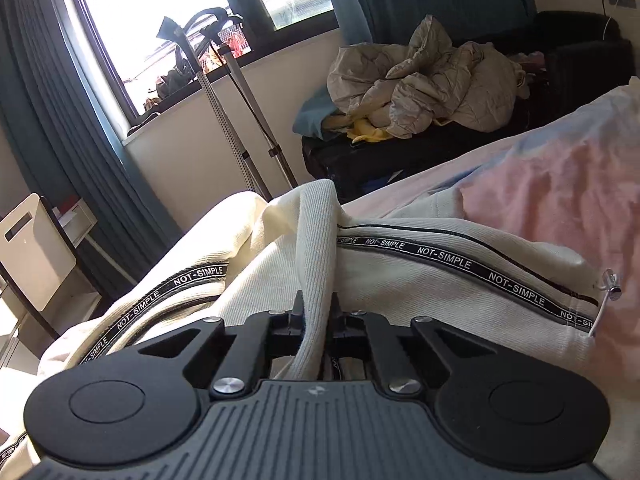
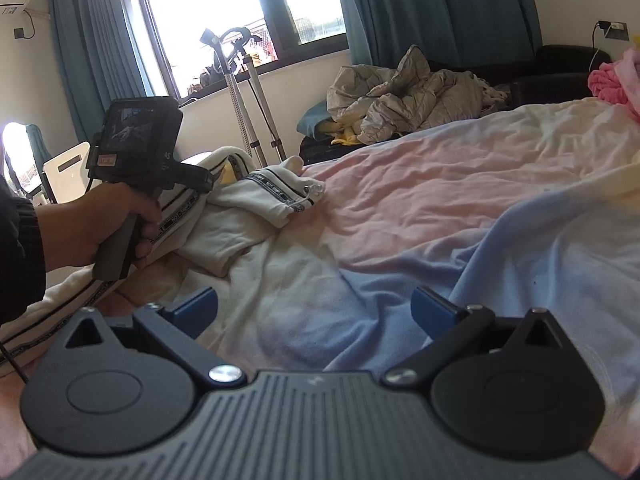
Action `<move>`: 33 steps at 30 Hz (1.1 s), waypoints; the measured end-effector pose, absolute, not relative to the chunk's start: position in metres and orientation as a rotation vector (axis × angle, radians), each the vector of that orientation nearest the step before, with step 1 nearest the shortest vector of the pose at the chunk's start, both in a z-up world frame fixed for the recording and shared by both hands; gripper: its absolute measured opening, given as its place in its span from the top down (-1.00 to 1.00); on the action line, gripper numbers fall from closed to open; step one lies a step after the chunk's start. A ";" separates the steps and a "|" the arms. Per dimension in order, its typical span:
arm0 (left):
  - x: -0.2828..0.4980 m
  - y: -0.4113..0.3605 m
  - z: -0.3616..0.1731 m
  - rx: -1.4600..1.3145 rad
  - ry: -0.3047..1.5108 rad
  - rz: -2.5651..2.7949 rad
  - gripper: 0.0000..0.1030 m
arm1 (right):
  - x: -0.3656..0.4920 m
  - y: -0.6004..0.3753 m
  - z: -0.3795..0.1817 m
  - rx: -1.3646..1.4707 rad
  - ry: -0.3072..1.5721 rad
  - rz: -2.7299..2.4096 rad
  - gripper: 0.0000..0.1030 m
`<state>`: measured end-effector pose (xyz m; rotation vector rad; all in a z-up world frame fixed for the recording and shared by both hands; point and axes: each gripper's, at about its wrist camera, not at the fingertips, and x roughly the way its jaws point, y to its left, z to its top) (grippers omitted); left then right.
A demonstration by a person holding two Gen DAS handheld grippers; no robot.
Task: Fold clothes
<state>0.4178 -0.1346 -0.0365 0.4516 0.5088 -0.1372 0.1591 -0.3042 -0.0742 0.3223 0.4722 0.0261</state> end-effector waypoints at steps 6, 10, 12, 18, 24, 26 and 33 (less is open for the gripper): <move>0.326 -0.116 0.029 0.368 0.436 -0.205 0.83 | 0.150 -0.313 -0.066 0.342 0.425 -0.005 -1.00; 0.249 -0.090 0.060 0.291 0.407 -0.242 0.84 | 0.131 -0.317 -0.051 0.354 0.385 -0.004 -1.00; 0.212 -0.076 0.066 0.265 0.396 -0.256 0.84 | 0.121 -0.318 -0.044 0.358 0.368 -0.002 -1.00; 0.111 -0.047 0.030 0.187 0.421 -0.268 0.84 | 0.085 -0.314 -0.021 0.389 0.310 0.070 -1.00; 0.071 -0.028 -0.021 0.087 0.481 -0.221 0.83 | 0.069 -0.306 -0.019 0.510 0.358 0.235 -1.00; 0.076 -0.017 -0.019 0.024 0.512 -0.209 0.83 | 0.068 -0.302 -0.022 0.531 0.387 0.270 -1.00; 0.078 0.002 -0.017 -0.063 0.481 -0.189 0.82 | 0.101 -0.307 -0.033 0.825 0.515 0.351 -1.00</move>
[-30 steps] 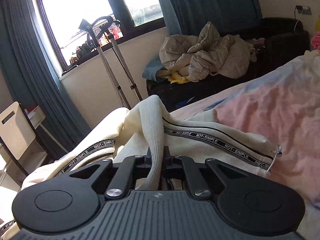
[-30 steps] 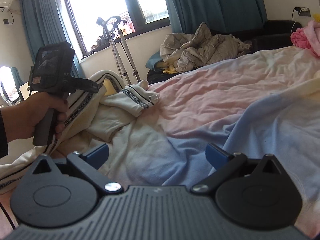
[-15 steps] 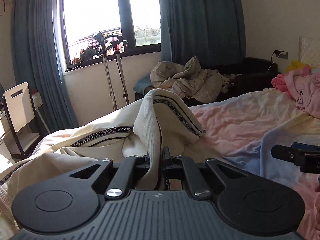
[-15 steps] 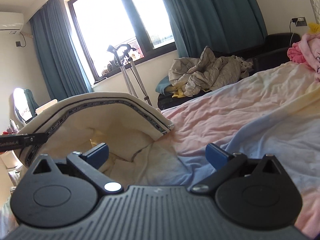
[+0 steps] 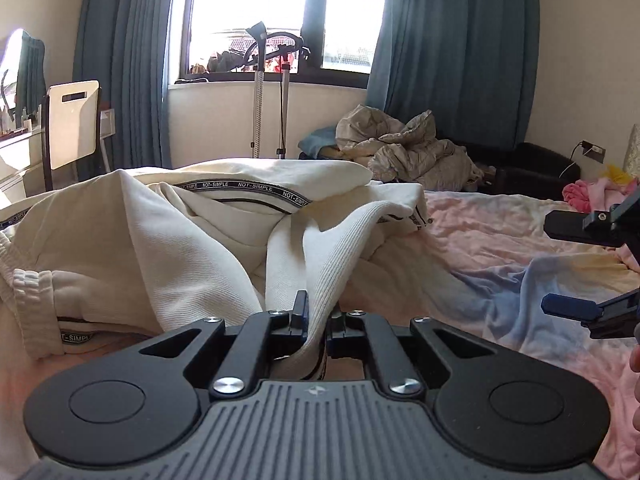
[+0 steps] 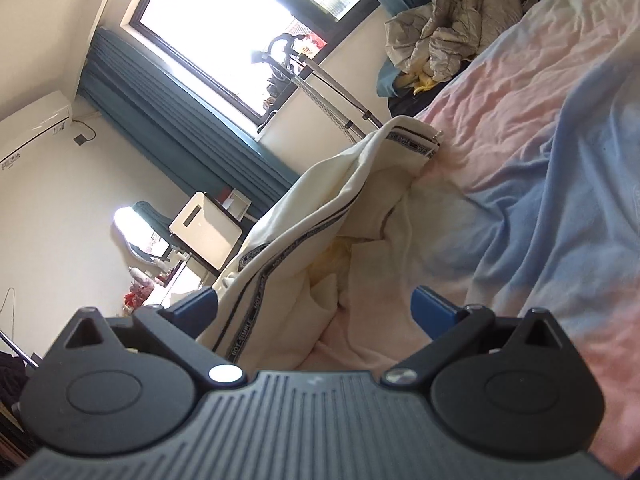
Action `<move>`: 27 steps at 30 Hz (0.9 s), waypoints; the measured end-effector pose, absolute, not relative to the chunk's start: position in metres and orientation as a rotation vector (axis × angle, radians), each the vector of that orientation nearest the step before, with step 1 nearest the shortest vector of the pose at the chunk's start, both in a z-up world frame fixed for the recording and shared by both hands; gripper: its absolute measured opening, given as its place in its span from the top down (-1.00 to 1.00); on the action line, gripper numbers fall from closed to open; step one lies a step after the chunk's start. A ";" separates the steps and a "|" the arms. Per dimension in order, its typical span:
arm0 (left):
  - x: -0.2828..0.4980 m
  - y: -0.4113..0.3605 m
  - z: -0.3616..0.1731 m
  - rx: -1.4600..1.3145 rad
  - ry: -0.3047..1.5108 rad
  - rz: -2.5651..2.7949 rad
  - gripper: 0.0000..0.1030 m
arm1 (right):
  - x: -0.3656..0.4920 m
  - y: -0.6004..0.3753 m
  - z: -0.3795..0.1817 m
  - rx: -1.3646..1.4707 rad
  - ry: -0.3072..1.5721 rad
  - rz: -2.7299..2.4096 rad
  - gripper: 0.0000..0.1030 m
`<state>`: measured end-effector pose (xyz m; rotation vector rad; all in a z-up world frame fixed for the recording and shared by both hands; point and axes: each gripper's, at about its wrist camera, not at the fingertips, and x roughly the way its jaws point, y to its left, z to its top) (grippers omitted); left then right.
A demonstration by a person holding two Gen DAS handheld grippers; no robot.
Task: Fold clothes
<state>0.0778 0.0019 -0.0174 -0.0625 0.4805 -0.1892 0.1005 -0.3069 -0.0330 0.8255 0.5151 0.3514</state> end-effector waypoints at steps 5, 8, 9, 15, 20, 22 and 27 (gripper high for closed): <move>0.087 0.000 -0.034 -0.109 0.518 -0.180 0.81 | 0.174 -0.307 -0.032 0.858 0.532 0.295 -1.00; 0.092 -0.003 -0.046 -0.108 0.505 -0.188 0.81 | 0.236 -0.313 -0.037 0.928 0.526 0.223 -1.00; 0.094 -0.002 -0.049 -0.107 0.505 -0.188 0.81 | 0.254 -0.313 -0.037 0.913 0.525 0.196 -1.00; 0.116 0.007 -0.069 -0.160 0.530 -0.196 0.81 | 0.362 -0.304 -0.061 0.827 0.608 0.088 -0.86; 0.127 0.011 -0.080 -0.182 0.516 -0.216 0.81 | 0.417 -0.298 -0.073 0.766 0.620 0.011 0.29; 0.127 0.010 -0.081 -0.177 0.505 -0.230 0.81 | 0.425 -0.304 -0.072 0.767 0.595 -0.024 0.71; 0.124 0.016 -0.074 -0.251 0.469 -0.310 0.81 | 0.400 -0.305 -0.026 0.655 0.445 -0.047 0.87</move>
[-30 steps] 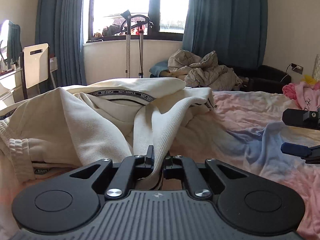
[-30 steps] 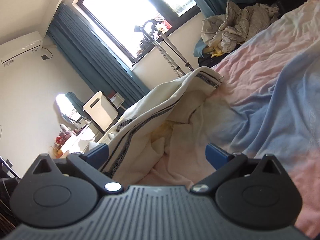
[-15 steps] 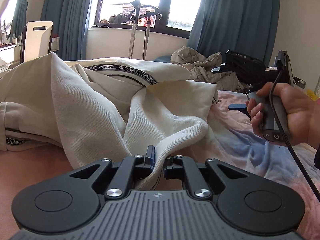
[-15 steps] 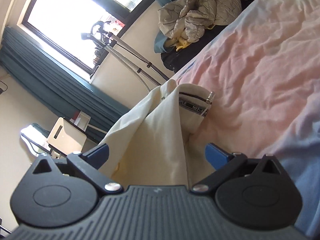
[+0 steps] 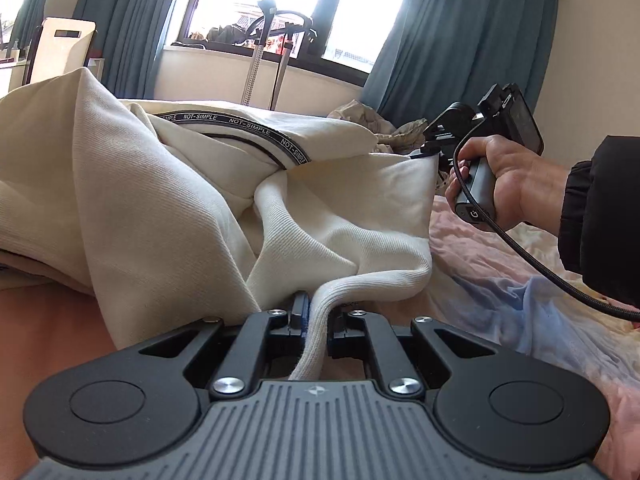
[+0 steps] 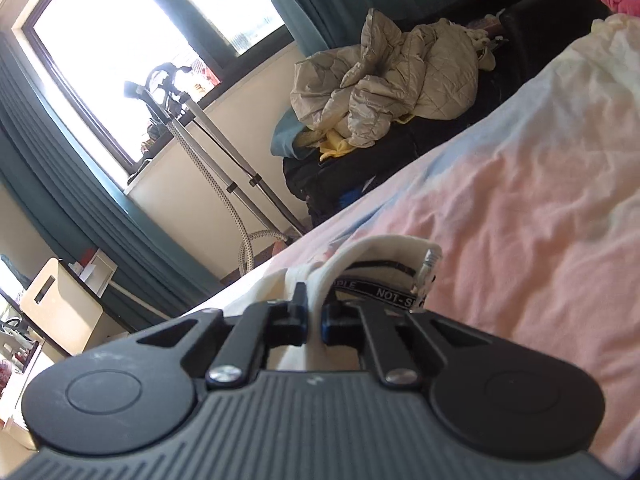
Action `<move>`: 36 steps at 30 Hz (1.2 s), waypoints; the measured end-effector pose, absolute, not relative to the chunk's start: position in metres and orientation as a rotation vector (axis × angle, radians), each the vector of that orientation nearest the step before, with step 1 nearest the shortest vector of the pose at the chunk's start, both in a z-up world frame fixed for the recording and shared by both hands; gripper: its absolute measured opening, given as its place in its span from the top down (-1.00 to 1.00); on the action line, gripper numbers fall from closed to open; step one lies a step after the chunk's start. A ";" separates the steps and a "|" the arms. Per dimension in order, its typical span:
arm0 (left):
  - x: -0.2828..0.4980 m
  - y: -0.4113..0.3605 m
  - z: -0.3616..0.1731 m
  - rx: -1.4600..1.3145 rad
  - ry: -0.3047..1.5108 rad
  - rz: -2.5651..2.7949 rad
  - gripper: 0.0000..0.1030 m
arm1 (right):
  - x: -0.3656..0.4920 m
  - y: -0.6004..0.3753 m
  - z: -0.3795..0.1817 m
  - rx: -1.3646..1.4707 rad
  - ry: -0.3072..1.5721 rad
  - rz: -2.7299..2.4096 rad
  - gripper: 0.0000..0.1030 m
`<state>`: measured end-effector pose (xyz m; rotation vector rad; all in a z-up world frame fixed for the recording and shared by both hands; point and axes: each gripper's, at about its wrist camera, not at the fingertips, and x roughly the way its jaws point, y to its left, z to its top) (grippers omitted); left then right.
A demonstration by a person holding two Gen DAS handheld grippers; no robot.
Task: Fold clothes
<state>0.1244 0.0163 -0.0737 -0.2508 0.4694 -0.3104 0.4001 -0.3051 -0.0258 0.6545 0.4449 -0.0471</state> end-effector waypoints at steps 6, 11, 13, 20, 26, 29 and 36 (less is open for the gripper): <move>0.103 0.023 -0.054 -0.310 0.385 -0.429 0.75 | 0.331 -0.360 0.059 0.586 0.209 -0.126 0.89; 0.081 0.016 -0.041 -0.268 0.362 -0.468 0.60 | 0.247 -0.421 0.065 0.634 0.108 -0.274 0.89; 0.074 0.013 -0.039 -0.248 0.377 -0.468 0.58 | 0.215 -0.442 0.047 0.668 0.103 -0.326 0.89; 0.072 0.022 -0.045 -0.279 0.509 -0.436 0.49 | 0.150 -0.482 -0.089 0.958 0.273 -0.508 0.88; 0.062 0.041 -0.039 -0.312 0.566 -0.377 0.19 | 0.146 -0.487 -0.118 1.085 0.294 -0.518 0.88; 0.060 0.061 -0.028 -0.381 0.577 -0.293 0.10 | 0.150 -0.487 -0.113 1.004 0.329 -0.497 0.87; 0.057 0.154 -0.032 -0.778 0.534 0.017 -0.47 | 0.161 -0.496 -0.112 0.817 0.416 -0.409 0.78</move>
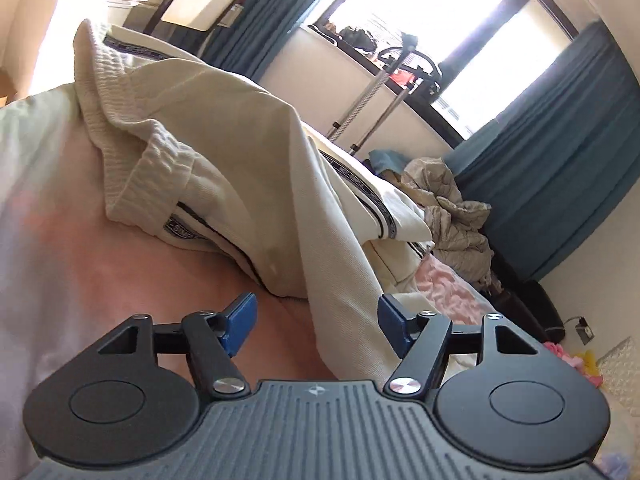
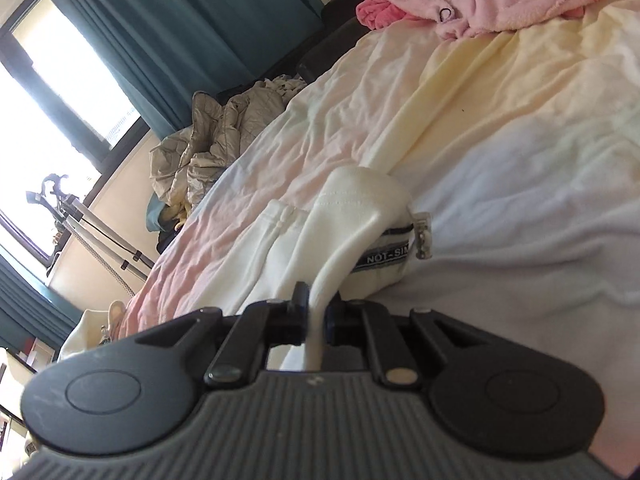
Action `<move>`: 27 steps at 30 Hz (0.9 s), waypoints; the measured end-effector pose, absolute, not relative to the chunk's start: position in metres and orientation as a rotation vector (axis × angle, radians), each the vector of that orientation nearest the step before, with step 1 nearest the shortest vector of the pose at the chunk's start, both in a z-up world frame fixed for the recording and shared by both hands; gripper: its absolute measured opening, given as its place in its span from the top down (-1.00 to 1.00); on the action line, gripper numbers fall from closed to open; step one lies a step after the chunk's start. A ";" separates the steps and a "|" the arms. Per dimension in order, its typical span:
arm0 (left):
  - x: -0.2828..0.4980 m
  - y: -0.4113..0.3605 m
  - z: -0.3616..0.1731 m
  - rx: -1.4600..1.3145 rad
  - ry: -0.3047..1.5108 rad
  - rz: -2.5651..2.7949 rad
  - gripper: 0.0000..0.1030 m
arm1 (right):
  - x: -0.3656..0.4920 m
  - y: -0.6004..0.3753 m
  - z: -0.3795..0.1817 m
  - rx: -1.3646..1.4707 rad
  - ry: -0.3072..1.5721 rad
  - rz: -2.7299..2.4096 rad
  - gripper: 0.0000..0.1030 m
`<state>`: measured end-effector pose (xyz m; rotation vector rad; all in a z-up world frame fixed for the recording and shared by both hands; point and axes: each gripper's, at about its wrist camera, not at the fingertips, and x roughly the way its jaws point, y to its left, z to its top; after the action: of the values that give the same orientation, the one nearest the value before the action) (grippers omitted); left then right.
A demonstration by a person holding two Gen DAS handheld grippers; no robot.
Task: Fold clothes
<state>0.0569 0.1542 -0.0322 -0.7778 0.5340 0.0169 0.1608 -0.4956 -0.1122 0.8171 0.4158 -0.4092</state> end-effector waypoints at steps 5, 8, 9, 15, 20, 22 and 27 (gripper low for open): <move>0.062 0.201 -0.057 -1.030 0.487 0.202 -0.60 | 0.152 -0.508 -0.118 0.970 0.374 -0.406 0.78; 0.068 0.213 -0.068 -1.106 0.468 0.229 -0.60 | 0.149 -0.514 -0.124 1.067 0.350 -0.412 0.78; 0.070 0.216 -0.069 -1.128 0.455 0.230 -0.61 | 0.149 -0.516 -0.125 1.072 0.348 -0.413 0.77; 0.088 0.233 -0.086 -1.288 0.391 0.222 -0.69 | 0.156 -0.513 -0.122 1.001 0.332 -0.413 0.76; 0.106 0.242 -0.088 -1.286 0.417 0.250 -0.62 | 0.166 -0.514 -0.127 0.989 0.321 -0.410 0.76; 0.111 0.245 -0.085 -1.245 0.426 0.264 -0.30 | 0.169 -0.517 -0.131 0.971 0.319 -0.418 0.76; 0.111 0.246 -0.077 -1.193 0.420 0.302 0.33 | 0.176 -0.524 -0.132 0.962 0.294 -0.430 0.84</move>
<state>0.1110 0.2455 -0.0766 -1.1932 0.4202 0.3021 0.1764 -0.5237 -0.1318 0.9616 0.2945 -0.4305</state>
